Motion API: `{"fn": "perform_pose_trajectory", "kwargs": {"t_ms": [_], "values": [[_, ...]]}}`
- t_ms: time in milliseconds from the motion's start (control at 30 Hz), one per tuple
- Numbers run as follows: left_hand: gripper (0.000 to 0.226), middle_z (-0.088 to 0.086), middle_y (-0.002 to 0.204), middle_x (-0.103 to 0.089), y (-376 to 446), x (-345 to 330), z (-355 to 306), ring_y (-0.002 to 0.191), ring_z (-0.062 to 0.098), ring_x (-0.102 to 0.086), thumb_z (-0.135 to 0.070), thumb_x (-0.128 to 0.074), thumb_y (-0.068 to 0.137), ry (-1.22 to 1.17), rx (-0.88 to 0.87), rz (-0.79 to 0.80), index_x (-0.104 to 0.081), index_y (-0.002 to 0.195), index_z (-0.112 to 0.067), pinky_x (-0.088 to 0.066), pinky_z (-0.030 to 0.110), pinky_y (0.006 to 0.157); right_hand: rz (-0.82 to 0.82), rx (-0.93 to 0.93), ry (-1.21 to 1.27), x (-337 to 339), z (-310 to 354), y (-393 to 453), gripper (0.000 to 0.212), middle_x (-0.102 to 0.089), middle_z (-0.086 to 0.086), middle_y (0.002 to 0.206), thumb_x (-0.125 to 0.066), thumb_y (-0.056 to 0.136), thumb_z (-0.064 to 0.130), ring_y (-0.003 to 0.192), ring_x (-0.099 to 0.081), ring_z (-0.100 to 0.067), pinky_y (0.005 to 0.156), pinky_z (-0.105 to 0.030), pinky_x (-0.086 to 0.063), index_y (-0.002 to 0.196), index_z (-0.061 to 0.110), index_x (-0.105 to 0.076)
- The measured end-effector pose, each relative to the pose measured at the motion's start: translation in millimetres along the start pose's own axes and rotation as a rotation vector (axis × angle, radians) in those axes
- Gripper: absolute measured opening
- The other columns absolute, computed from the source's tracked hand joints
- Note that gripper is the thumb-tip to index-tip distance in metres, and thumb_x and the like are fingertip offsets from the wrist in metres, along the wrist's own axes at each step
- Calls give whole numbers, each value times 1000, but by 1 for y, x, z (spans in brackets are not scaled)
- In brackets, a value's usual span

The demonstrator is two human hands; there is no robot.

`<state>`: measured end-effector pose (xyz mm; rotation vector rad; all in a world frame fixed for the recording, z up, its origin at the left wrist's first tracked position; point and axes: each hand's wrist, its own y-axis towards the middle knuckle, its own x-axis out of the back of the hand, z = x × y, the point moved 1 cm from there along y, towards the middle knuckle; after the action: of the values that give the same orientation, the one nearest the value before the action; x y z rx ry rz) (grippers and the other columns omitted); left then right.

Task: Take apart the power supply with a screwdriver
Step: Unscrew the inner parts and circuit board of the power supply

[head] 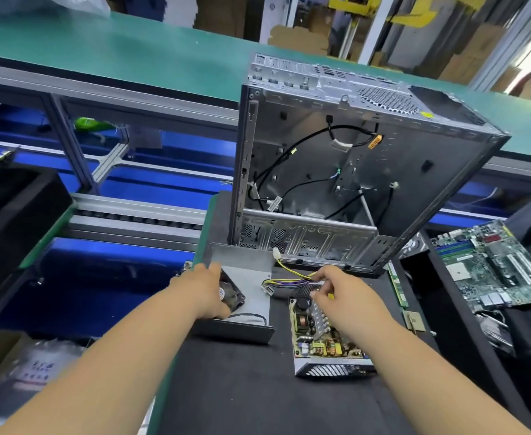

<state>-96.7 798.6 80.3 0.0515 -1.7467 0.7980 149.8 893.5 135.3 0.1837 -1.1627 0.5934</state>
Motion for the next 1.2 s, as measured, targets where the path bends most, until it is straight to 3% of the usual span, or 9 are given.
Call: {"fn": "perform_pose_trajectory", "kwargs": {"t_ms": [267,433,567,733,833,900,1000,1100,1200], "values": [[95,1,144,-36,17,10,-14,134,26,-38,-21,-76,76,60,-435,123,-22,153,-32,-40,38,107,-49,-47,54,8,-8,-10,11,-62,17,80,-60,93,38,71,-56,1,59,-27,-44,98,42,-52],[88,1,156,-28,19,10,-19,141,21,-31,-16,-69,80,22,-480,88,-22,155,-22,-29,27,113,-81,-95,84,14,-26,-17,8,-61,23,77,-61,91,33,63,-58,-1,58,-29,-48,92,39,-56],[72,-2,154,-33,15,12,-20,136,18,-41,-18,-61,87,-116,-433,-32,-32,152,-25,-34,24,106,-133,-121,110,23,-42,-19,10,-63,18,76,-63,91,28,63,-58,-5,64,-32,-51,88,37,-60],[33,-13,104,-62,-5,14,-32,88,5,-62,-12,-64,88,-377,-364,-260,-67,115,-30,-48,22,80,-153,-123,159,31,-60,-19,18,-66,10,76,-62,90,20,73,-62,-10,70,-32,-51,85,37,-61],[16,-14,76,-63,-22,12,-45,66,-1,-58,-20,-67,88,-457,-299,-369,-67,83,-35,-48,22,63,-164,-116,188,36,-80,-18,22,-65,10,78,-61,87,14,75,-61,-12,73,-34,-52,87,36,-62],[12,-11,65,-61,-32,7,-56,58,3,-54,-32,-68,89,-521,-303,-421,-65,78,-33,-42,23,56,-167,-113,193,39,-98,-18,19,-63,9,76,-62,88,14,74,-59,-12,71,-33,-50,88,34,-62],[10,-9,69,-56,-45,-1,-80,64,3,-52,-27,-66,92,-614,-355,-454,-65,92,-37,-41,20,59,-152,-138,214,41,-132,-21,13,-60,8,72,-66,88,20,72,-57,-10,64,-30,-44,85,32,-61],[51,-15,98,-51,-56,-10,-111,74,6,-58,-11,-66,89,-638,-423,-402,-53,128,-40,-46,17,72,-102,-192,202,40,-169,-27,11,-59,8,73,-68,88,25,73,-59,-15,70,-34,-47,84,30,-59],[64,-22,106,-48,-65,-21,-141,71,7,-57,-6,-62,89,-623,-435,-367,-43,138,-42,-50,22,74,-42,-252,156,36,-201,-34,11,-56,10,75,-70,86,27,76,-58,-18,73,-36,-51,88,27,-59]]}}
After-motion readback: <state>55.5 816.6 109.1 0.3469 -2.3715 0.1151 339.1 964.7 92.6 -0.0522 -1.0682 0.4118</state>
